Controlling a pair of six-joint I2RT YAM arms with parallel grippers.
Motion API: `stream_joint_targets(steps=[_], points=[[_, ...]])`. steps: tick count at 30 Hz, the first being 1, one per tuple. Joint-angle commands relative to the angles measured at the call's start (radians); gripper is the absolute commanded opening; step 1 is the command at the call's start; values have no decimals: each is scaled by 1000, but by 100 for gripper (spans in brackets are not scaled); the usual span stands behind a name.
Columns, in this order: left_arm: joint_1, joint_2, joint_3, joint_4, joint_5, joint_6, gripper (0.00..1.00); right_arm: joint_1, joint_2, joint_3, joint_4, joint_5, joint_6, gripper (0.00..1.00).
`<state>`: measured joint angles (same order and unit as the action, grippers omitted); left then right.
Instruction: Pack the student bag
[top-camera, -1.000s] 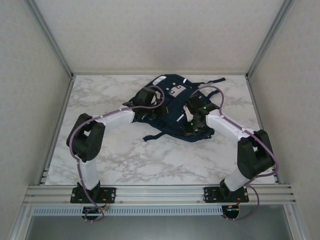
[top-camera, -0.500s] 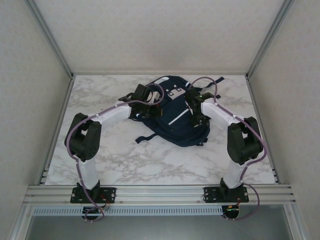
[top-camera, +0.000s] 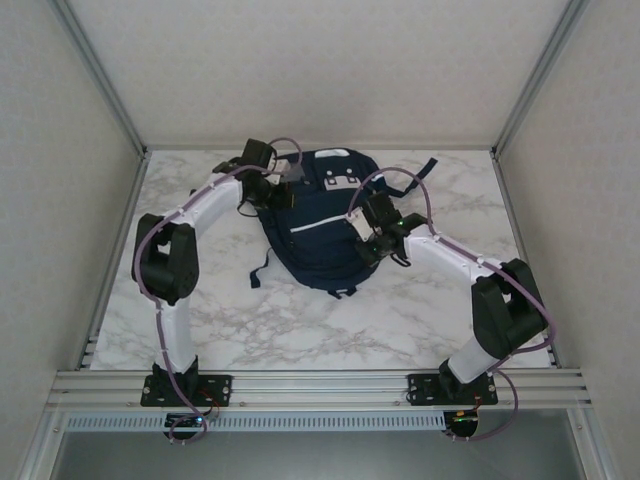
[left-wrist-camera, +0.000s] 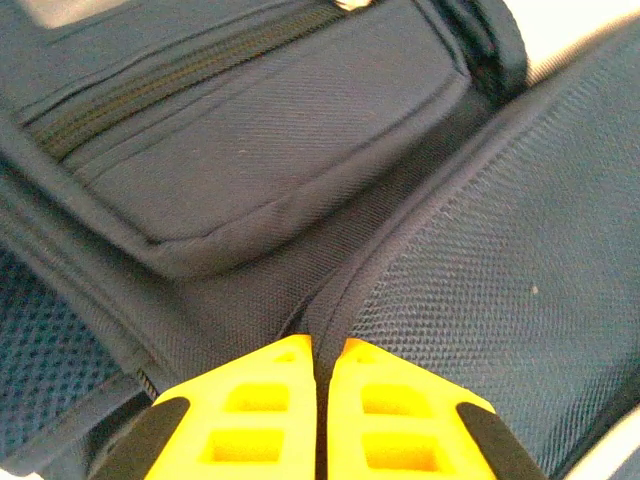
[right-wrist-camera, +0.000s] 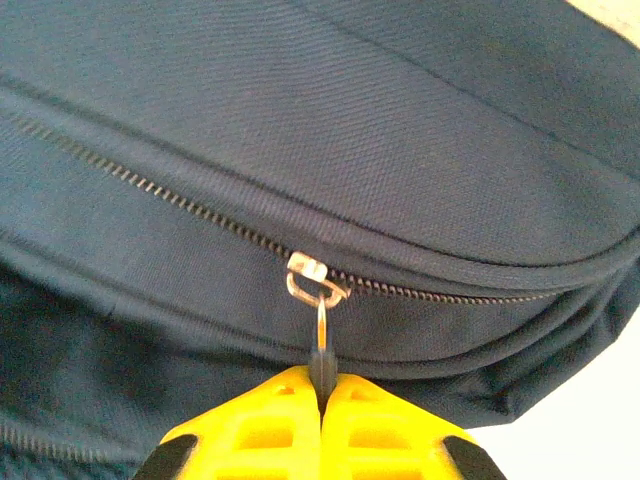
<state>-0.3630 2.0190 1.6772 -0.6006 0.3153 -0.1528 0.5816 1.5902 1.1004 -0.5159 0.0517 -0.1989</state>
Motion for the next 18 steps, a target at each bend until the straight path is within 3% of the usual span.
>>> stream_joint_targets(steps=[1,6,12,18], points=[[37,-12,62,-7,-144,-50,17,23,-11,-27,39,-111,-23,0],[33,-127,-67,32,-114,-223,56,48,29,-21,119,-176,2,0],[-30,-428,-420,207,-81,-489,73,51,83,0,122,-155,19,0],[-151,-568,-626,275,-113,-737,82,49,119,33,80,-118,65,0]])
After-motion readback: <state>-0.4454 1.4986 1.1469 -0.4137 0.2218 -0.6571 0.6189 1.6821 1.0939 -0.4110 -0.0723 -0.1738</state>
